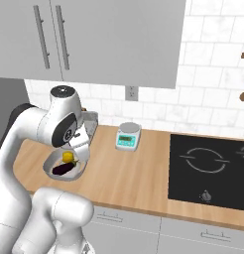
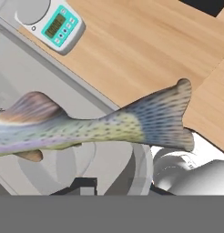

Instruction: Take the meat container that has the fish and place it on the second highest rack of the freezer. Then take the vegetable container that has the lemon and eggplant and place it on the highest rack of the freezer.

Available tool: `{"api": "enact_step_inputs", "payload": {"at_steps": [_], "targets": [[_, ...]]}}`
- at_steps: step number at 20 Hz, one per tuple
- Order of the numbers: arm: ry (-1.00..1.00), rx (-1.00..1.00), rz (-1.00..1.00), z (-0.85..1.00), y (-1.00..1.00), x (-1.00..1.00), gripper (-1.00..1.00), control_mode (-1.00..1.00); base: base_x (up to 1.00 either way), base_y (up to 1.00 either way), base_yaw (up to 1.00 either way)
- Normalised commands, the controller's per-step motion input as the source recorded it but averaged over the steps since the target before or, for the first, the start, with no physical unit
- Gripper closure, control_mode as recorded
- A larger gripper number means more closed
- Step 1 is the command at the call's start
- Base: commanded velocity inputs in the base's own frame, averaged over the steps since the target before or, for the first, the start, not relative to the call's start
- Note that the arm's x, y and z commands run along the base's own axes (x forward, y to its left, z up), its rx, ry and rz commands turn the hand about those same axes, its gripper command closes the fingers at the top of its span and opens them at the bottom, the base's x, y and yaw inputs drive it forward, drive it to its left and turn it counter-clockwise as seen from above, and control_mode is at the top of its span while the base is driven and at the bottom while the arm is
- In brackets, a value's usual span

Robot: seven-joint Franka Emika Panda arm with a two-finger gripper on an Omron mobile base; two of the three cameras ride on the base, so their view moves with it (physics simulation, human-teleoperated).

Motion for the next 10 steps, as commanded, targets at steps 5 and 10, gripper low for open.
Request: {"api": "enact_step_inputs", "payload": {"at_steps": [5, 10], "targets": [[0.0, 0.0, 0.0, 0.01, 0.1, 0.0, 1.0, -1.0, 0.0, 0.0, 0.0], [0.0, 0.0, 0.0, 0.0, 0.0, 0.0, 1.0, -1.0, 0.0, 0.0, 0.0]]}}
